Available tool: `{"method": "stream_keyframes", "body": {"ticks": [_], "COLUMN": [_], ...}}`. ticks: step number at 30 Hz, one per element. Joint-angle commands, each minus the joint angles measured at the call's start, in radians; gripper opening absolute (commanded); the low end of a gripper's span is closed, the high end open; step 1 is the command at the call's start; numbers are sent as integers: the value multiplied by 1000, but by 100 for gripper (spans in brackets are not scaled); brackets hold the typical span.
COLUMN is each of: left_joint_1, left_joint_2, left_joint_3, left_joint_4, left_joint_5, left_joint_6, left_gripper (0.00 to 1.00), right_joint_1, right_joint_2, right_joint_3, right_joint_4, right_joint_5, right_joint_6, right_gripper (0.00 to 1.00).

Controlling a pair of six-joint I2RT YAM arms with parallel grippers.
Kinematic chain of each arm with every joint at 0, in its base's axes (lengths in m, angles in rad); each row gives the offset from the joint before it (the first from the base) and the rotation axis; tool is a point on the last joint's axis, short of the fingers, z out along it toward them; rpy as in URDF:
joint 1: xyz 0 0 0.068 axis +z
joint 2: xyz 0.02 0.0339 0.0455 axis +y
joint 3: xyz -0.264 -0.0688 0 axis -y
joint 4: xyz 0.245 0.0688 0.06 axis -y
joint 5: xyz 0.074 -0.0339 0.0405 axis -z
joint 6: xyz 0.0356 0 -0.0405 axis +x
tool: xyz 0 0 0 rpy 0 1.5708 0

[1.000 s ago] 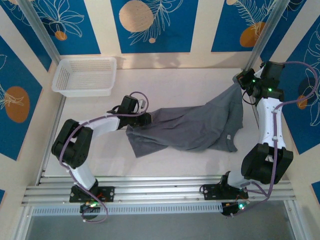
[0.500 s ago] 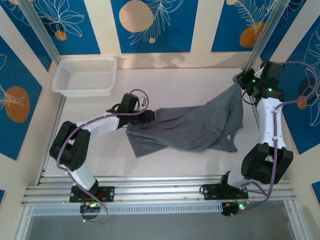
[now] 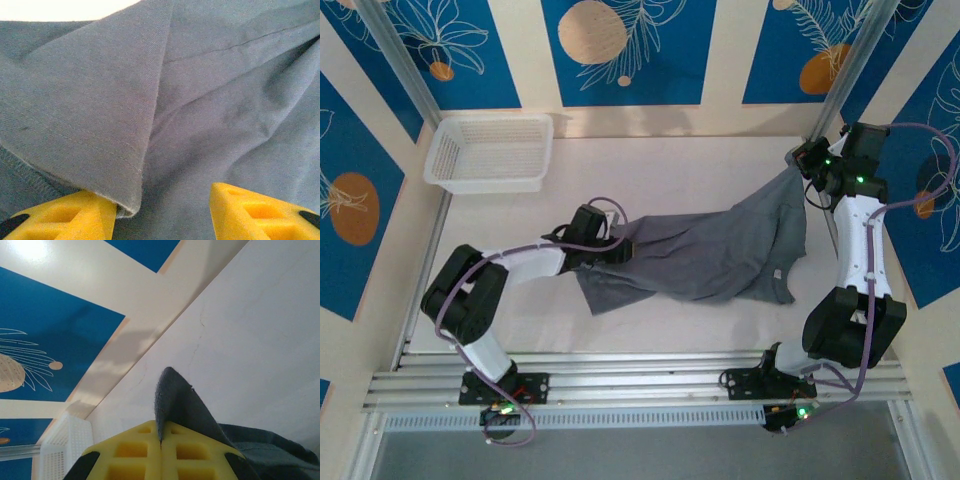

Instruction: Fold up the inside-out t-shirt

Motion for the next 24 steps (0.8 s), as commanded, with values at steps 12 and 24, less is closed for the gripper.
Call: {"method": "stream_keyframes", "body": {"ticks": [12, 24], "left_joint_1": [-32, 149], "left_joint_2": [19, -265], "left_joint_3": [-42, 253], "left_joint_4": [202, -249], "left_joint_5": [-106, 126], "left_joint_6": [16, -183], "left_gripper": [12, 0], "right_joint_1": [-8, 34], "right_joint_2": [-25, -19], "right_joint_3": [-5, 238], "right_joint_4": [-1, 26], "right_joint_5": [-28, -81], "right_joint_6": [-10, 154], "right_gripper": [0, 0]}}
